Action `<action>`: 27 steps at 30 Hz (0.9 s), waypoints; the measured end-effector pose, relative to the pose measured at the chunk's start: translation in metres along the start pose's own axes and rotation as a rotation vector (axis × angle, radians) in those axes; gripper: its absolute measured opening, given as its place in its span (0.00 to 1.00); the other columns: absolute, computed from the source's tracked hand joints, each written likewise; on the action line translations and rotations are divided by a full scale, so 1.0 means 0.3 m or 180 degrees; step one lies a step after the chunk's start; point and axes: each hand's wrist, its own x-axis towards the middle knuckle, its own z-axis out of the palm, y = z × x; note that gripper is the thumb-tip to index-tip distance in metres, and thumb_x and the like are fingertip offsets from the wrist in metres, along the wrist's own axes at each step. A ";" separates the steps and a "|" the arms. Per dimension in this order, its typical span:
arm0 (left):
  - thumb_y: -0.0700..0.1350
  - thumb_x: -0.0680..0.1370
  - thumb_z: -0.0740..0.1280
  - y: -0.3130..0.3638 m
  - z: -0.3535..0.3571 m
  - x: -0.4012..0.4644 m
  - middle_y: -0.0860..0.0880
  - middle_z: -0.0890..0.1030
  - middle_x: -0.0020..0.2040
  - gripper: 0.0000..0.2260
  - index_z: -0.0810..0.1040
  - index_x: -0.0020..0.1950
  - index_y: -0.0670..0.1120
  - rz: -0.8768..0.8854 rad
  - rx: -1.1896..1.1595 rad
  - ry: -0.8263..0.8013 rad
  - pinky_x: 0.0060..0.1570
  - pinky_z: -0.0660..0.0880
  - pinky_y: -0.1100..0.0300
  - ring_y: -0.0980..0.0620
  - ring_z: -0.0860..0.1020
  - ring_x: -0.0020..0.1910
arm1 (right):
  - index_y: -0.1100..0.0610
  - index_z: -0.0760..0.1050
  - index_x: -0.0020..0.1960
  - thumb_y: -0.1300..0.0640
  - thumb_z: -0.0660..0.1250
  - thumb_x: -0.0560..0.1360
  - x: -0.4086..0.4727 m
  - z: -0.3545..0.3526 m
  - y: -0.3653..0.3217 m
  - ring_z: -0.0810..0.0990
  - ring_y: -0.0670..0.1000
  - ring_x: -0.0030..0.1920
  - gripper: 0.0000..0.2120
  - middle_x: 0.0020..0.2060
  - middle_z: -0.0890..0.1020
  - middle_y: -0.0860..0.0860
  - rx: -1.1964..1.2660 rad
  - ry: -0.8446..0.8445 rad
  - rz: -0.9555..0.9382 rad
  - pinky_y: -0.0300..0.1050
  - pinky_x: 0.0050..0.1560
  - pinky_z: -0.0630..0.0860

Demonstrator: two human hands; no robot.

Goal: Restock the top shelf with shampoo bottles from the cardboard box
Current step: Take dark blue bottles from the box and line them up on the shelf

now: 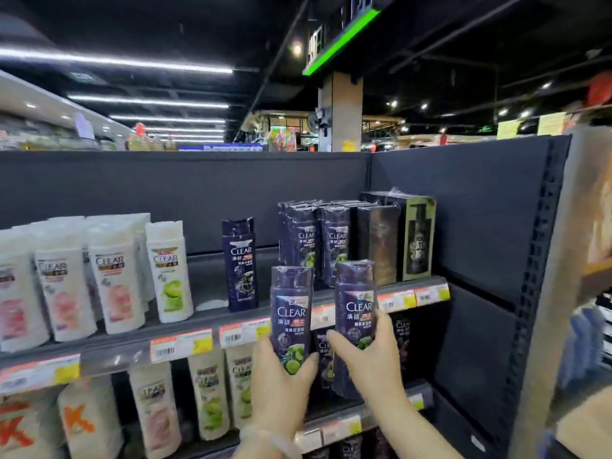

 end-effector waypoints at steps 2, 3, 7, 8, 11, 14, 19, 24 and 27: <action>0.42 0.68 0.74 0.018 0.027 0.084 0.51 0.74 0.49 0.20 0.68 0.53 0.49 0.0181 -0.0033 0.0053 0.45 0.71 0.62 0.53 0.76 0.48 | 0.50 0.67 0.59 0.59 0.74 0.67 0.080 0.017 -0.013 0.80 0.46 0.44 0.25 0.45 0.80 0.47 0.0076 -0.0008 -0.0121 0.43 0.45 0.77; 0.42 0.69 0.74 0.029 0.039 0.124 0.51 0.74 0.50 0.20 0.67 0.55 0.49 0.0251 -0.0021 0.0065 0.47 0.71 0.61 0.53 0.75 0.49 | 0.50 0.67 0.58 0.59 0.74 0.67 0.117 0.026 -0.020 0.80 0.46 0.44 0.25 0.46 0.80 0.47 0.0109 -0.0004 -0.0160 0.43 0.45 0.77; 0.43 0.72 0.71 0.080 0.096 0.284 0.50 0.67 0.57 0.20 0.64 0.58 0.50 0.0451 -0.0075 -0.0008 0.58 0.68 0.58 0.53 0.70 0.56 | 0.48 0.64 0.57 0.58 0.74 0.68 0.267 0.048 -0.060 0.77 0.40 0.44 0.25 0.45 0.77 0.43 0.0043 0.0036 -0.0406 0.36 0.41 0.73; 0.42 0.72 0.71 0.093 0.110 0.323 0.50 0.67 0.58 0.20 0.64 0.59 0.48 0.0496 -0.0058 -0.0031 0.59 0.68 0.58 0.53 0.69 0.56 | 0.48 0.64 0.57 0.58 0.74 0.68 0.305 0.050 -0.068 0.77 0.39 0.44 0.25 0.45 0.77 0.42 0.0023 0.0060 -0.0468 0.35 0.40 0.72; 0.41 0.73 0.68 0.120 0.158 0.433 0.49 0.65 0.59 0.22 0.63 0.63 0.45 0.0469 -0.0093 -0.0108 0.61 0.68 0.55 0.52 0.69 0.57 | 0.49 0.63 0.58 0.58 0.74 0.68 0.403 0.054 -0.078 0.76 0.38 0.44 0.25 0.46 0.75 0.41 0.0077 0.0134 -0.0549 0.34 0.38 0.71; 0.40 0.73 0.66 0.124 0.200 0.517 0.49 0.64 0.58 0.18 0.62 0.59 0.47 0.0397 -0.0129 -0.0142 0.62 0.67 0.52 0.48 0.69 0.59 | 0.48 0.63 0.58 0.58 0.74 0.68 0.469 0.061 -0.073 0.76 0.39 0.44 0.26 0.47 0.75 0.43 0.0069 0.0136 -0.0569 0.33 0.38 0.70; 0.39 0.75 0.66 0.072 0.254 0.613 0.48 0.67 0.62 0.18 0.61 0.57 0.51 0.0196 -0.0251 -0.0473 0.64 0.70 0.48 0.48 0.71 0.60 | 0.48 0.64 0.57 0.59 0.74 0.67 0.549 0.069 -0.056 0.76 0.39 0.42 0.25 0.46 0.76 0.44 0.0073 -0.0027 -0.0604 0.30 0.34 0.72; 0.42 0.74 0.69 0.003 0.259 0.628 0.48 0.76 0.58 0.17 0.66 0.56 0.54 0.0030 -0.0262 -0.0513 0.60 0.74 0.48 0.51 0.77 0.55 | 0.48 0.63 0.55 0.60 0.74 0.68 0.603 0.049 -0.040 0.75 0.38 0.41 0.25 0.45 0.75 0.42 0.0114 -0.0133 -0.0640 0.24 0.34 0.71; 0.43 0.73 0.70 -0.004 0.266 0.629 0.51 0.77 0.57 0.19 0.68 0.60 0.53 0.0067 -0.0117 -0.0523 0.60 0.75 0.49 0.54 0.78 0.55 | 0.48 0.63 0.56 0.60 0.74 0.68 0.626 0.050 -0.023 0.75 0.38 0.42 0.25 0.46 0.76 0.43 0.0175 -0.0184 -0.0622 0.30 0.36 0.70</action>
